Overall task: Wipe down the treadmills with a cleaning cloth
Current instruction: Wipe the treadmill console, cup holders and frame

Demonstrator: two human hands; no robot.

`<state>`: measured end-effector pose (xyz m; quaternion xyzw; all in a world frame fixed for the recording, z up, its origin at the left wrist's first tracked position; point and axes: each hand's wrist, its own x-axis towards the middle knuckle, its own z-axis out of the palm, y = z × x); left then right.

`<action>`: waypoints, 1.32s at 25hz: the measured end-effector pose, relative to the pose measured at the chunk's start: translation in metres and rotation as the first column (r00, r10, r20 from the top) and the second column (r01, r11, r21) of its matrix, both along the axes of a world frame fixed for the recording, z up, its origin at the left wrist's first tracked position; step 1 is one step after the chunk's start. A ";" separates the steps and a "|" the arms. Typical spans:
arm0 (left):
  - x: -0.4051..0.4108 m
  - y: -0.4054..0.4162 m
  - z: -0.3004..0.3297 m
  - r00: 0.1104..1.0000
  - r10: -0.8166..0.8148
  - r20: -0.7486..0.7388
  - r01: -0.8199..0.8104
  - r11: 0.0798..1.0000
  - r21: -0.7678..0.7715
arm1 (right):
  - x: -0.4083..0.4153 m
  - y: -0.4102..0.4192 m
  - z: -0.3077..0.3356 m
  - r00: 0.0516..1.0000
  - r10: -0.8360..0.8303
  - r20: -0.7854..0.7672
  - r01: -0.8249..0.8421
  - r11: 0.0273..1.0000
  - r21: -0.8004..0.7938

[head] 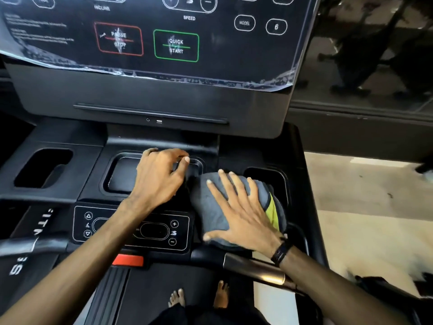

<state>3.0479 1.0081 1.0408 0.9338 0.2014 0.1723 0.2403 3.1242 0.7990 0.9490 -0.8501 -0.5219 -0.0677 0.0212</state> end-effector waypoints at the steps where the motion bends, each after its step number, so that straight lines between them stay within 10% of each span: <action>1: 0.003 0.001 0.001 1.000 -0.019 0.001 0.019 1.000 0.002 | -0.001 0.000 0.000 1.000 0.002 0.024 -0.001 0.999 -0.047; 24: 0.053 0.012 -0.038 0.863 -0.396 -0.315 0.468 0.861 0.201 | 0.001 -0.111 0.015 0.948 -0.317 -0.018 0.317 0.948 0.011; 28: 0.064 0.008 -0.045 0.793 -0.522 -0.315 0.595 0.776 0.209 | 0.023 -0.138 0.045 0.782 -0.532 -0.324 0.614 0.747 0.254; 33: 0.089 -0.009 -0.061 0.644 -0.685 -0.342 0.764 0.597 0.244 | 0.029 -0.116 0.017 0.595 -0.712 -0.373 0.724 0.676 -0.136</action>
